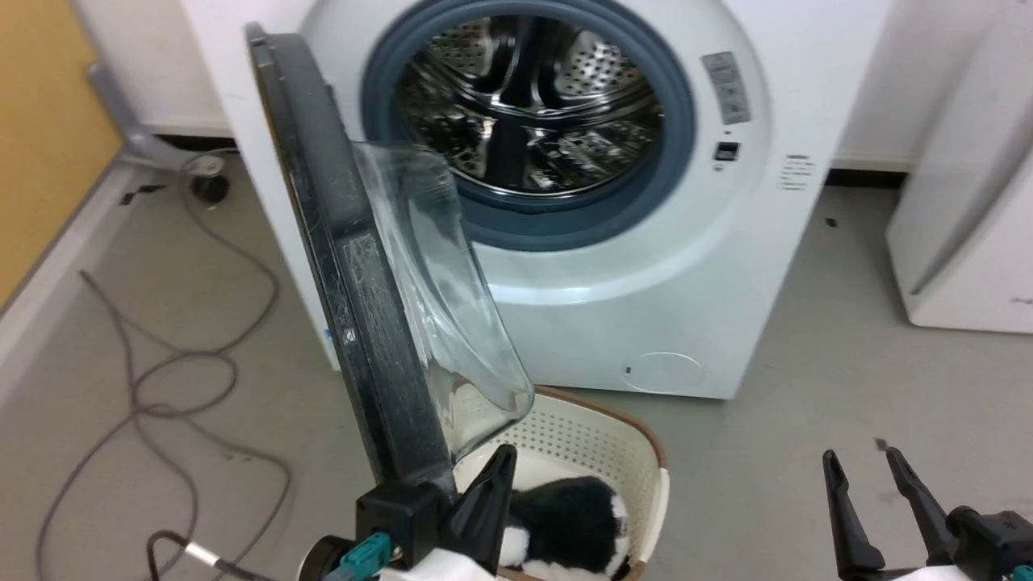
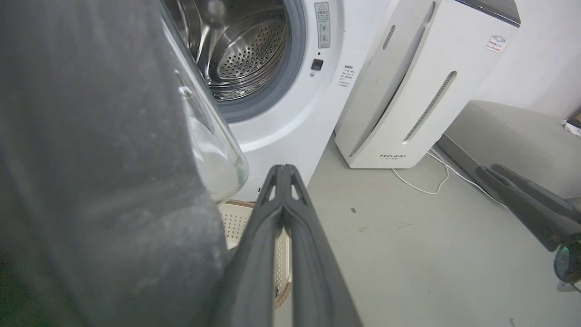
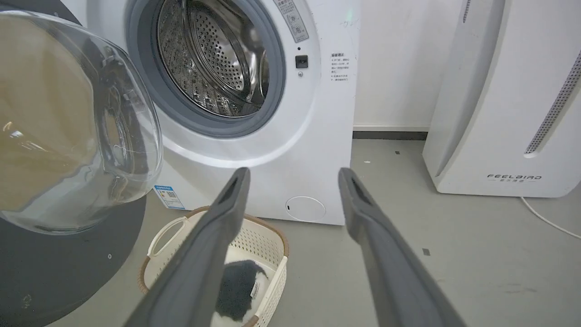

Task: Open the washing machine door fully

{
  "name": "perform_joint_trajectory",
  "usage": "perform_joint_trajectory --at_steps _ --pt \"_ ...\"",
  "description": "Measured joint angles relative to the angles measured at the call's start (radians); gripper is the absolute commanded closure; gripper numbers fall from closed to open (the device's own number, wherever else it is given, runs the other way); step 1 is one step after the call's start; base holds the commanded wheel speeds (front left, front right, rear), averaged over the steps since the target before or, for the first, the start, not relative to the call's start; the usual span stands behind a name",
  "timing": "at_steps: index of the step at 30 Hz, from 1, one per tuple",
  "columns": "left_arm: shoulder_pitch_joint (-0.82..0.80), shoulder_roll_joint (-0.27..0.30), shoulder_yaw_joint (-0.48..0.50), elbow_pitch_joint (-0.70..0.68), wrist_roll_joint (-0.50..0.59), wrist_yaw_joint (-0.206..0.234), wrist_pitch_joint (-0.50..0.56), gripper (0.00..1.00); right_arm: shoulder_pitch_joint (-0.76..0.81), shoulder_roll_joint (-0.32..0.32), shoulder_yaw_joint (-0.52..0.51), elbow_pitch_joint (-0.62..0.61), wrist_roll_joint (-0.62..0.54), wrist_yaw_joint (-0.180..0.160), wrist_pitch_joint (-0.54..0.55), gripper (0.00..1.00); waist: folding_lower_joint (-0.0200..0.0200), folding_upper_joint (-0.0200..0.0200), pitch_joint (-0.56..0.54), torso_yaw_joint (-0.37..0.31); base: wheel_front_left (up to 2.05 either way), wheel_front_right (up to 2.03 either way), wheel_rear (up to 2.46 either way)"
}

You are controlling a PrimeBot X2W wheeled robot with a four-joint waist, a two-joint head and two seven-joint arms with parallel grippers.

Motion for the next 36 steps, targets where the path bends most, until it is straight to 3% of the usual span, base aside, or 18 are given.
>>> perform_joint_trajectory --at_steps 23,36 --pt "0.146 0.110 0.142 -0.123 0.010 0.114 0.004 1.00 0.011 0.001 -0.022 -0.019 0.004 0.000 -0.001 0.00 0.0000 0.0000 0.006 0.265 0.00 0.00 0.00" --pt "0.131 0.152 0.316 -0.030 -0.058 0.129 -0.097 1.00 0.010 0.001 -0.009 -0.019 0.014 0.000 -0.005 0.00 0.0000 0.0000 0.022 0.270 0.00 0.00 0.00"
